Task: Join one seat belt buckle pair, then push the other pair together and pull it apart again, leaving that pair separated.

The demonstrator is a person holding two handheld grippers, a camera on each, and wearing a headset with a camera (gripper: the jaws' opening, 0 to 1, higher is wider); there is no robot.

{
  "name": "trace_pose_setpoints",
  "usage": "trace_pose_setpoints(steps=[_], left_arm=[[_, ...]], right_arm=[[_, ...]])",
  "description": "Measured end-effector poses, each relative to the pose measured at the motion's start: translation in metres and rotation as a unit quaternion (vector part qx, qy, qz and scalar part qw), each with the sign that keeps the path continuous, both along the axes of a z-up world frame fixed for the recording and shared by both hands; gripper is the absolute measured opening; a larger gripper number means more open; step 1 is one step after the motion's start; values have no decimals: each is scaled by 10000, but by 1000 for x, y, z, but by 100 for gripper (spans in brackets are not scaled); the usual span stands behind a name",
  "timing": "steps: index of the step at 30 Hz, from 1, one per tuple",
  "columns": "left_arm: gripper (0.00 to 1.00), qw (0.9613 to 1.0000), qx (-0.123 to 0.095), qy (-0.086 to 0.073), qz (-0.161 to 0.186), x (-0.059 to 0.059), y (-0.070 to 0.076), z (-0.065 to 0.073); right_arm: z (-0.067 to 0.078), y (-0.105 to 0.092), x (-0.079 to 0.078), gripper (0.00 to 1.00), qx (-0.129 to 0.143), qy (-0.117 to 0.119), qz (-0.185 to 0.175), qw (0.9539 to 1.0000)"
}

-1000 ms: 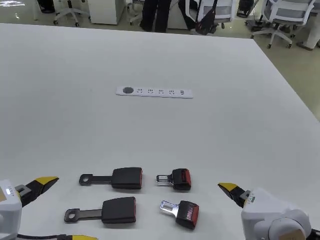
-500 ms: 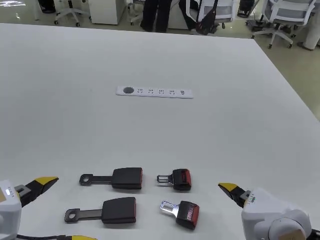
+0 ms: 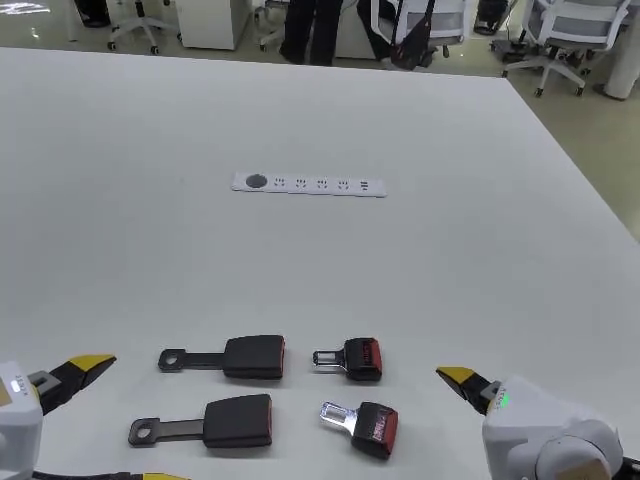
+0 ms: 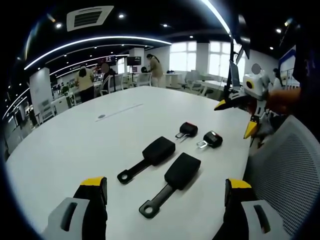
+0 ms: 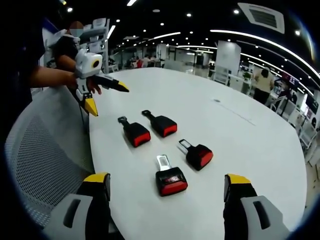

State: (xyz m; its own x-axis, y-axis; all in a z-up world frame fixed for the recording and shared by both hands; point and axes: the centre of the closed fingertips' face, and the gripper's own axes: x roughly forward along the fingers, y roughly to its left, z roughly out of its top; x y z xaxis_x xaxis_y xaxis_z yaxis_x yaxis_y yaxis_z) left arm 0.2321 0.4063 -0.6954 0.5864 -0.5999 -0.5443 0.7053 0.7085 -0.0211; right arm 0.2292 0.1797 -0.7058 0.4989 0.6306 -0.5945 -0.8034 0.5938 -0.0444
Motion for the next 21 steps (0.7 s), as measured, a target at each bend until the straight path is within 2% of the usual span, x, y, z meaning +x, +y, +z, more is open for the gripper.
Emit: trace_pose_setpoints(steps=[21], left_arm=[[99, 10000, 59, 44, -47, -2, -3, -1]], right_arm=[[-2, -3, 0, 92, -95, 4, 51, 9999]])
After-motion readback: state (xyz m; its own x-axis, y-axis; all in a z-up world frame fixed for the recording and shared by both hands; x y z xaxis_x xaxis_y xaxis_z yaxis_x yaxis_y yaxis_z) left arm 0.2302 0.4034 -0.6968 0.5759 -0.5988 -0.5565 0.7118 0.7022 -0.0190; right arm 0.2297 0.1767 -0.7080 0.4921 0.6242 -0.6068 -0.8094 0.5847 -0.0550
